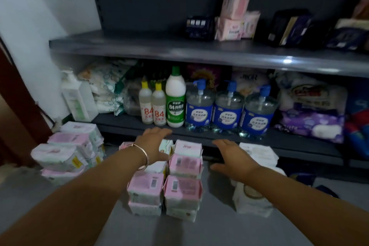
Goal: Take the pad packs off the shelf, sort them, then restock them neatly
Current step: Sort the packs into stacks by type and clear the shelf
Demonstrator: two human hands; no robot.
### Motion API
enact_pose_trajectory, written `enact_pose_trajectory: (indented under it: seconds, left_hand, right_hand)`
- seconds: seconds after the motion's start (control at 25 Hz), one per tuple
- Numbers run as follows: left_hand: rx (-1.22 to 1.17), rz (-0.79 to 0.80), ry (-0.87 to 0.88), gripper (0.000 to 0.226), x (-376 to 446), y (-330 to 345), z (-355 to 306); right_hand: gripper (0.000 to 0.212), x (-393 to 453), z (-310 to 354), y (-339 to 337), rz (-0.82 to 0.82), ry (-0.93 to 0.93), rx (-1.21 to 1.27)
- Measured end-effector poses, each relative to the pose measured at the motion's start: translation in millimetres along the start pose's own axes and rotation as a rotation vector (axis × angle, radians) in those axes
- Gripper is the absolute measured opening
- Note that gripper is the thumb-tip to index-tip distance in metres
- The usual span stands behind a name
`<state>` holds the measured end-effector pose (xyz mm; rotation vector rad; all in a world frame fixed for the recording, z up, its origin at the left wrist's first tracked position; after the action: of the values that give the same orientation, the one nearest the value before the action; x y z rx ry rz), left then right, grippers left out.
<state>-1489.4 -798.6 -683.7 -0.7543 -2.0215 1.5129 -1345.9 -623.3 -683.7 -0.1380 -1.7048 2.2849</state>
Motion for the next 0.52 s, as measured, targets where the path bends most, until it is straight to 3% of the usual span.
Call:
enact_pose_trajectory:
  seconds: [0.12,0.52]
  left_hand:
    - [-0.127,-0.021,0.083,0.079,17,-37,-33]
    - [-0.125,-0.176,0.186,0.062,97,-135,-147]
  right_hand:
    - [0.070,10,-7,-41,-0.040,-0.006,-0.022]
    - [0.051,49,-75,-186,-0.298,-0.022,-0.043]
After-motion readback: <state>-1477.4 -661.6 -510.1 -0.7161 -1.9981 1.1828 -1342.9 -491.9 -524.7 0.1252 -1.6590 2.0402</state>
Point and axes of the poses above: each hand's wrist, its own x-axis towards the middle knuckle, its own y-axis out of the palm, z = x × y, the point moved 3 cm from there along x, towards the middle knuckle, and after that the axes turned 10 degrees about -z, right-handed, at the moved point
